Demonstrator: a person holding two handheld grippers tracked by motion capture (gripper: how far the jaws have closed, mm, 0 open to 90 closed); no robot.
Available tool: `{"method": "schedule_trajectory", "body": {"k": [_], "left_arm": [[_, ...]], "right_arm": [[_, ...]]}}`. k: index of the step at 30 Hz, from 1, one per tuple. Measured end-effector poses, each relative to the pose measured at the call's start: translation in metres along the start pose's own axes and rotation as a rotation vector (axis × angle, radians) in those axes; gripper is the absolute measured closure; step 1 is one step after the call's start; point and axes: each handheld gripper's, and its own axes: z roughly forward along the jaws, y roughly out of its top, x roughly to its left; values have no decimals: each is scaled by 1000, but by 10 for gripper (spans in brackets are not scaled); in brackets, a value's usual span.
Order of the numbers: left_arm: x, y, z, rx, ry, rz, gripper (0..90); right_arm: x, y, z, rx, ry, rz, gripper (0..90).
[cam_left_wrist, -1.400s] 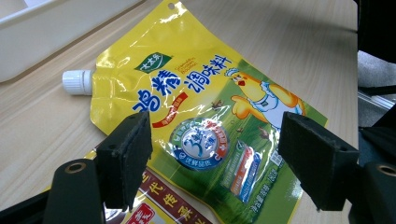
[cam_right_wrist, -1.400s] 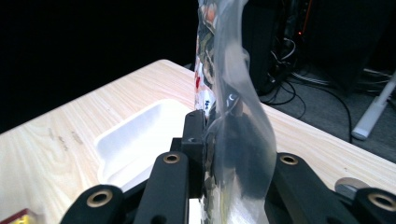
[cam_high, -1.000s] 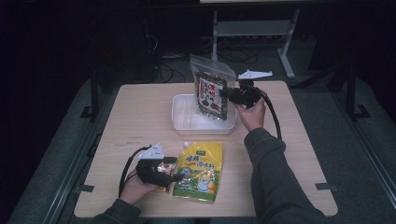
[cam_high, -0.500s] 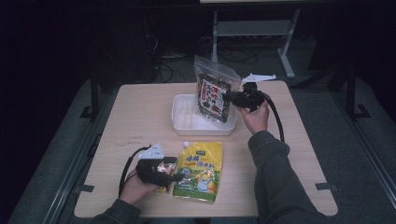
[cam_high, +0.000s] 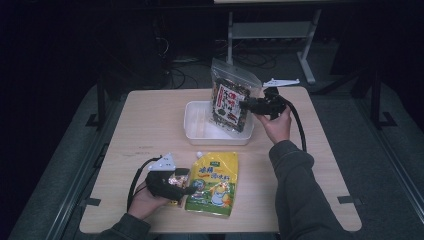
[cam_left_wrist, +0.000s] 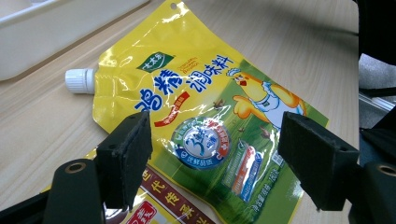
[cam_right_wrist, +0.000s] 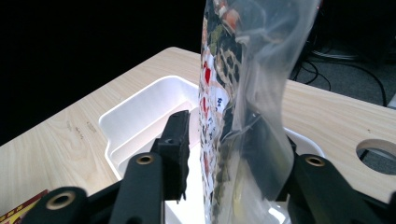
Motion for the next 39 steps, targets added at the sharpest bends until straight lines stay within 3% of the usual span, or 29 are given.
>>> {"method": "schedule_trajectory", "body": {"k": [11, 39], "left_arm": [[0, -1, 0, 5, 9, 2, 255], [0, 0, -4, -6, 14, -2, 255]], "right_arm": [[-3, -7, -16, 18, -2, 26, 533], [-2, -14, -43, 43, 6, 38, 484]]}}
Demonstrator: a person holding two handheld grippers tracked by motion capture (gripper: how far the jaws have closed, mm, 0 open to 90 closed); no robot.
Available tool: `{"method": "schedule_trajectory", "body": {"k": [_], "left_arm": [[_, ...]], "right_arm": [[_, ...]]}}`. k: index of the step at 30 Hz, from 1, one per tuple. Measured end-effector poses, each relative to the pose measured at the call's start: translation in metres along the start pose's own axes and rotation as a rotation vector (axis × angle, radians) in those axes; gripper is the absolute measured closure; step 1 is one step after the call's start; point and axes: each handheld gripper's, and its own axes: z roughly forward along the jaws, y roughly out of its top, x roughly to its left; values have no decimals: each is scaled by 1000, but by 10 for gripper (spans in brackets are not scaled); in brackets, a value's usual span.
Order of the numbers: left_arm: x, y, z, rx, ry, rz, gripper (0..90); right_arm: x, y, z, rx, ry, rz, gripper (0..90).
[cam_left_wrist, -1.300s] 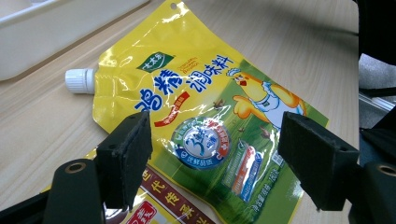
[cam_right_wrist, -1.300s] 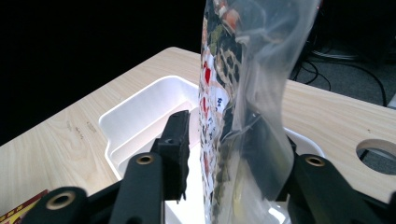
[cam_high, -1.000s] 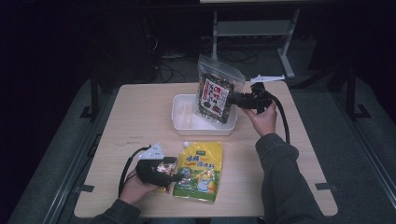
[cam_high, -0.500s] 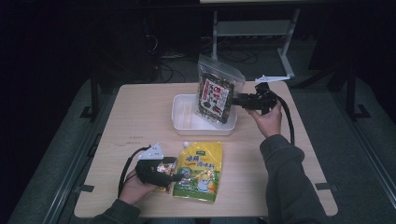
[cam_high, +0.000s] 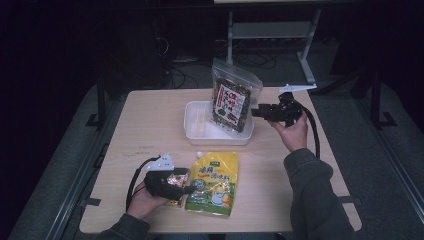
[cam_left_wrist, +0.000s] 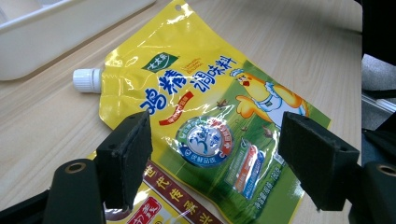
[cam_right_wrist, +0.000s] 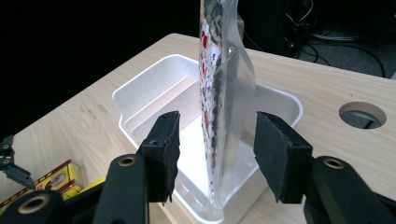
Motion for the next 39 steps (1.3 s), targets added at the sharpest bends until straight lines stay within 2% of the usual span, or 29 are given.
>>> {"method": "schedule_trajectory", "body": {"k": [7, 23, 33, 39], "left_arm": [[-1, 1, 1, -2, -4, 4, 254], [-1, 0, 0, -1, -5, 7, 240], [-1, 0, -2, -1, 14, -3, 205], [-2, 0, -3, -3, 19, 1, 201]], "right_arm": [[6, -3, -6, 5, 25, 1, 455], [13, -15, -22, 29, 35, 8, 418], [26, -27, -31, 54, 67, 18, 378], [40, -38, -34, 80, 89, 14, 374]]}}
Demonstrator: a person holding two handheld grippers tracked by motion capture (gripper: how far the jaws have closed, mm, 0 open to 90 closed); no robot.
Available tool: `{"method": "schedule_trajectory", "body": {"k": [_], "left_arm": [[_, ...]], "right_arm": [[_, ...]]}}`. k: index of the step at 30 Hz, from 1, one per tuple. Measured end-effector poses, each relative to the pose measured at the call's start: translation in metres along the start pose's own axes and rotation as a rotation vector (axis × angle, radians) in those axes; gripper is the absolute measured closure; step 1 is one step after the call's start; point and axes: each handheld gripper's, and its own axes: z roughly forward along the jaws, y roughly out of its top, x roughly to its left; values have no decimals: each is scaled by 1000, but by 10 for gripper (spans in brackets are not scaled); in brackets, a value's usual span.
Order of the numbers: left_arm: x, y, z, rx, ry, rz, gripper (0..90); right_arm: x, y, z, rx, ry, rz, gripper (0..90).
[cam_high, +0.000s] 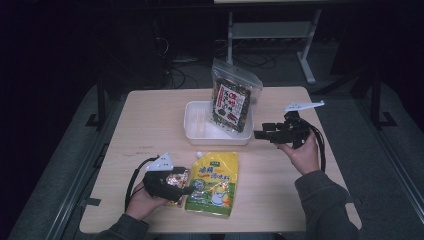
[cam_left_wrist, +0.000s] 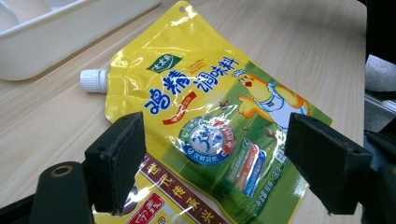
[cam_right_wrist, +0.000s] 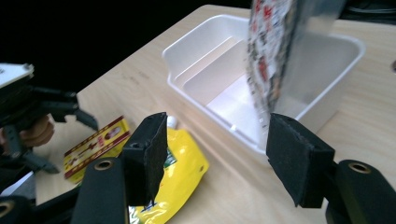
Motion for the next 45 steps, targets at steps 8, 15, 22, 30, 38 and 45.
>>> {"method": "schedule_trajectory", "body": {"k": [8, 15, 22, 30, 38, 45], "left_arm": [[-3, 2, 3, 7, -5, 18, 201], [-4, 2, 5, 13, -9, 18, 199], [-4, 3, 5, 20, -5, 19, 199], [-3, 3, 7, 26, -2, 16, 199], [-2, 3, 5, 22, -2, 16, 200], [-2, 3, 4, 16, -2, 13, 200]], "right_arm": [[16, -23, 10, 67, 24, -6, 374], [23, -35, 17, 103, 41, 2, 377], [29, -38, 24, 131, 43, -2, 396], [26, -45, 40, 184, 28, 12, 435], [20, -45, 63, 243, 34, 50, 499], [13, -48, 79, 289, 22, 80, 539]]}}
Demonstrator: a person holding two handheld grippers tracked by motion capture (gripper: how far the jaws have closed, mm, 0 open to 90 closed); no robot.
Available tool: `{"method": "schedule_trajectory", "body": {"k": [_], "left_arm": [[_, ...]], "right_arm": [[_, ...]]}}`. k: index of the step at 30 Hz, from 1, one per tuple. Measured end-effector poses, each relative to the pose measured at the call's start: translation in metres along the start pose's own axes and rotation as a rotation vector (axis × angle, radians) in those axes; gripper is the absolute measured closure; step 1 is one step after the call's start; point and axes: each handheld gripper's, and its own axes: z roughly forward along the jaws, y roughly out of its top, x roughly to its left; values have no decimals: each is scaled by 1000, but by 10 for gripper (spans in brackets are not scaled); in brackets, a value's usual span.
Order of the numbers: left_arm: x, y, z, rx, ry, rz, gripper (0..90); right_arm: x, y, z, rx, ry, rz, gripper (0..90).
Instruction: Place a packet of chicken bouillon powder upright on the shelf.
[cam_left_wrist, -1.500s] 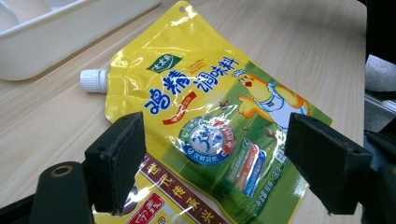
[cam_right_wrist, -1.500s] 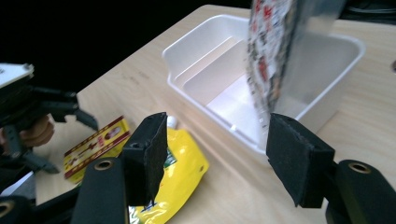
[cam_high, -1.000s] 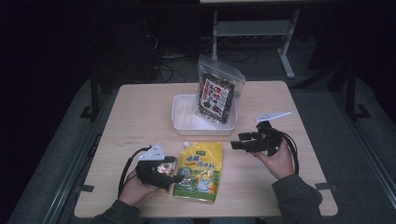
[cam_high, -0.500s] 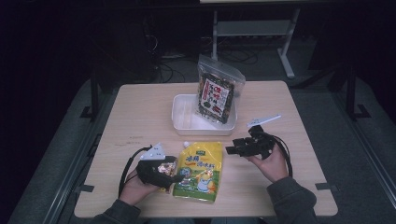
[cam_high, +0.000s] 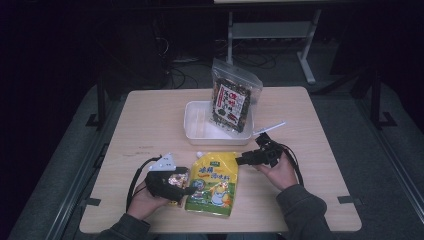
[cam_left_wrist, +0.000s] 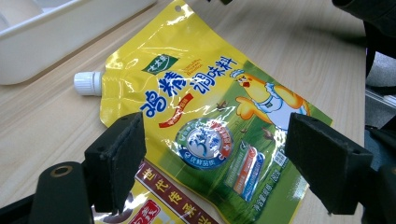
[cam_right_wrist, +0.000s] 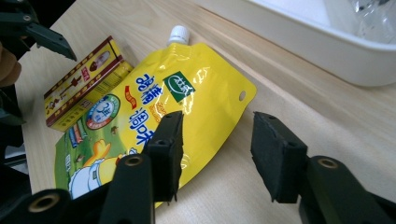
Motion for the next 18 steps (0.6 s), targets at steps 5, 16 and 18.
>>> {"method": "schedule_trajectory", "body": {"k": [5, 16, 18], "left_arm": [[0, 0, 0, 0, 1, -1, 200], [1, 0, -2, -6, 3, -4, 200], [1, 0, -2, -6, 2, -5, 201]], "right_arm": [[-4, 1, 9, 27, -12, 12, 571], [-11, 1, 22, 34, 25, 60, 597], [-12, 1, 24, 38, 32, 63, 607]]}}
